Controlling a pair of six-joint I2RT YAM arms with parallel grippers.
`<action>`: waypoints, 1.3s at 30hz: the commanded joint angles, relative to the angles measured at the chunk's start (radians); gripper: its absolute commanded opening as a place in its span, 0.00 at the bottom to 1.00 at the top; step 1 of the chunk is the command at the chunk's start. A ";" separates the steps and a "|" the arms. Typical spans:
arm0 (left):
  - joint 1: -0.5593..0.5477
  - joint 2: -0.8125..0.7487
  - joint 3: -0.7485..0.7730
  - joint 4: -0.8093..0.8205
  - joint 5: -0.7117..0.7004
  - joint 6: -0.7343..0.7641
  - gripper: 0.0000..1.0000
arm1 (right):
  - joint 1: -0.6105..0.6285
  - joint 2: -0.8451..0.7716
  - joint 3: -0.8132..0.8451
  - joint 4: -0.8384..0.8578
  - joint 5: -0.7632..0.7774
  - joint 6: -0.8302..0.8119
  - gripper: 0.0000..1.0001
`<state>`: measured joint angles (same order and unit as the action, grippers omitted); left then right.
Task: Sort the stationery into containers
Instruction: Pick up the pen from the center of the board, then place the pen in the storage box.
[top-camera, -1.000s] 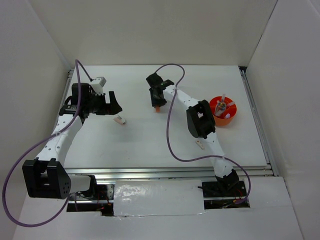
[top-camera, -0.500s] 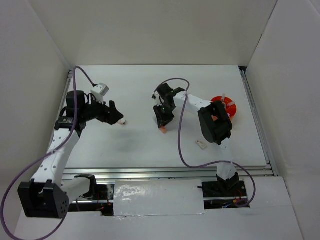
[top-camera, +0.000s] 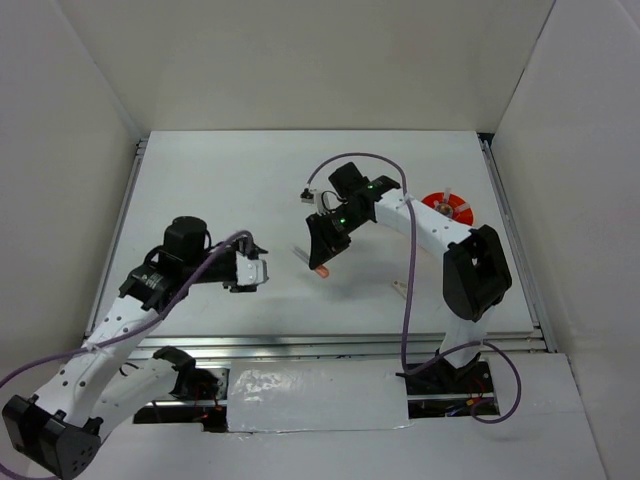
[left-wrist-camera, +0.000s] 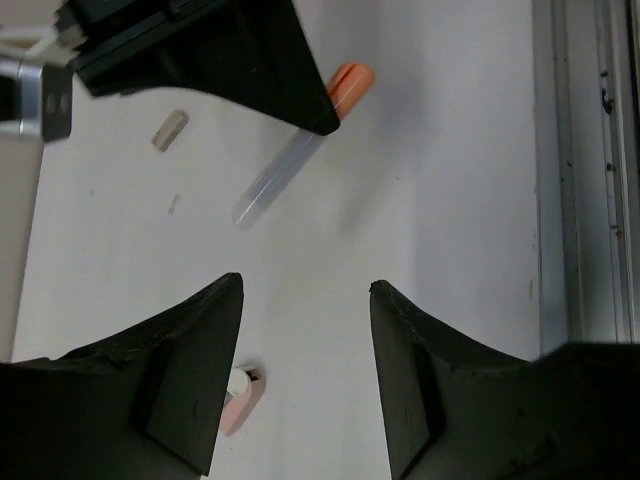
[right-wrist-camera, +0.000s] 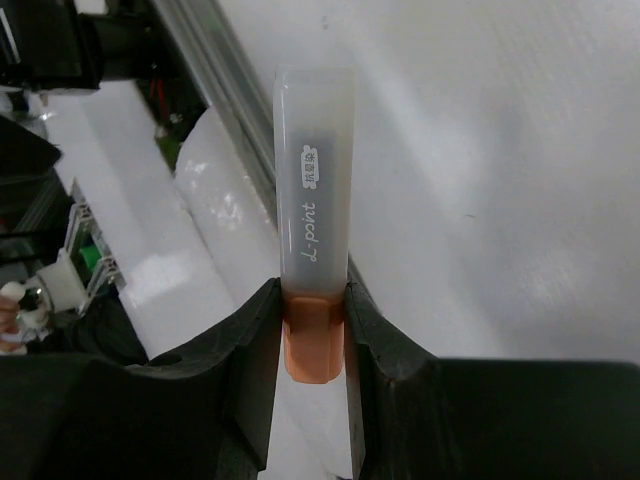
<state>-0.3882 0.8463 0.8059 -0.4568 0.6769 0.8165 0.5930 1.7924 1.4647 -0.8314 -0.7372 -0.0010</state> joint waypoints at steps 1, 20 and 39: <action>-0.083 0.000 0.022 -0.054 -0.058 0.246 0.66 | 0.031 -0.014 0.011 -0.073 -0.122 -0.042 0.00; -0.369 0.117 -0.059 0.098 -0.394 0.381 0.66 | 0.063 0.059 0.112 -0.253 -0.263 -0.149 0.00; -0.406 0.140 -0.056 0.136 -0.347 0.218 0.11 | 0.108 0.082 0.215 -0.388 -0.252 -0.263 0.11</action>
<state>-0.7879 0.9867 0.7349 -0.3424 0.2844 1.0966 0.6998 1.8626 1.6108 -1.1538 -0.9504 -0.1982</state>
